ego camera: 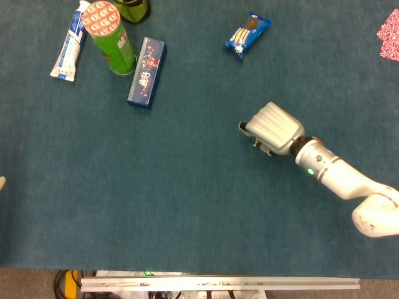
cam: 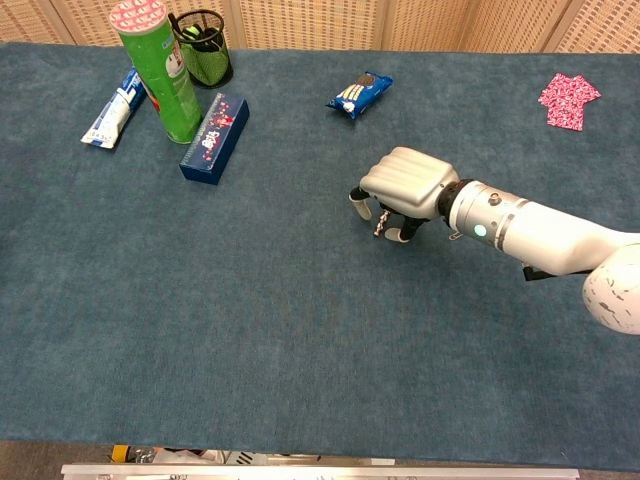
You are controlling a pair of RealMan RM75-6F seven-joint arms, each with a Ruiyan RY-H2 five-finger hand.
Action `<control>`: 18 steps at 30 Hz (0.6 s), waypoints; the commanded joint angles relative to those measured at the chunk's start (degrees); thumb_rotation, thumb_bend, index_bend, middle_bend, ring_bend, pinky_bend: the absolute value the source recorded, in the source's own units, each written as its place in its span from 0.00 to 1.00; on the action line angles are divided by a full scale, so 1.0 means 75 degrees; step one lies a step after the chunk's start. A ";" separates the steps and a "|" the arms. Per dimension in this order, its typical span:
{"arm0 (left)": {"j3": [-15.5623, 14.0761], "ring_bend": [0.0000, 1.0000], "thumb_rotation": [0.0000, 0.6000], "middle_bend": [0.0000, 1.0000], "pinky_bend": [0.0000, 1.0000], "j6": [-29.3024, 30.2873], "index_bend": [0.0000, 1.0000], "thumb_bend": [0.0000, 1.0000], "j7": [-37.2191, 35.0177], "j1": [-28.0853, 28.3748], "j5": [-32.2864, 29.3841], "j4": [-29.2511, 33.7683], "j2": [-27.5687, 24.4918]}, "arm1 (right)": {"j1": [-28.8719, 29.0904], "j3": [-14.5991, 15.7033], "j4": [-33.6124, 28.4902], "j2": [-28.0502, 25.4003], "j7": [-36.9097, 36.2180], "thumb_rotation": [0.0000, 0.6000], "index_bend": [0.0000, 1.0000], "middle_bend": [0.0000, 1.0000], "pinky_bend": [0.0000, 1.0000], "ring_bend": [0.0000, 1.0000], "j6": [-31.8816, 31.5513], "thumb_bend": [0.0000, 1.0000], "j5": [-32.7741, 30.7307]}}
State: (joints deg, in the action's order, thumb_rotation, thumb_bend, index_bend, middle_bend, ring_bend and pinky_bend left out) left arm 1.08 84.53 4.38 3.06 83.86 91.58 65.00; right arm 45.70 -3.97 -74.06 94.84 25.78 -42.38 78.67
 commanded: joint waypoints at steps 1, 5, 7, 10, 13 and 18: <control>0.0002 0.05 1.00 0.05 0.07 0.0012 0.04 0.14 -0.0019 0.0000 0.0018 -0.0012 0.0004 | 0.0052 0.0005 0.0011 0.0021 0.0037 1.00 0.47 0.97 1.00 1.00 0.0091 0.22 -0.0113; 0.0015 0.05 1.00 0.05 0.07 0.0023 0.04 0.14 -0.0041 -0.0011 -0.0003 -0.0036 0.0015 | 0.0108 0.0007 -0.0021 0.0031 0.0088 1.00 0.47 0.97 1.00 1.00 0.0160 0.22 -0.0252; 0.0021 0.05 1.00 0.05 0.07 0.0024 0.04 0.14 -0.0048 -0.0016 -0.0016 -0.0042 0.0017 | 0.0138 0.0011 -0.0027 0.0031 0.0133 1.00 0.48 0.97 1.00 1.00 0.0188 0.22 -0.0320; 0.0027 0.05 1.00 0.04 0.07 0.0036 0.04 0.14 -0.0051 -0.0018 -0.0010 -0.0043 0.0023 | 0.0171 0.0021 -0.0033 0.0028 0.0220 1.00 0.48 0.97 1.00 1.00 0.0222 0.23 -0.0437; 0.0024 0.05 1.00 0.04 0.07 0.0043 0.04 0.14 -0.0055 -0.0021 0.0006 -0.0055 0.0031 | 0.0202 0.0032 -0.0036 0.0028 0.0311 1.00 0.49 0.97 1.00 1.00 0.0250 0.23 -0.0561; 0.0039 0.05 1.00 0.05 0.07 0.0056 0.04 0.14 -0.0052 -0.0024 -0.0001 -0.0063 0.0047 | 0.0238 0.0041 -0.0033 0.0040 0.0342 1.00 0.52 0.97 1.00 1.00 0.0229 0.24 -0.0676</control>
State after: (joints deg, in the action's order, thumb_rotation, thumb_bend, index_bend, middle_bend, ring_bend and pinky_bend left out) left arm 1.36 84.95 3.97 2.87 83.87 91.13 65.33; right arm 47.47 -3.67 -74.32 95.12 28.36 -40.63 73.62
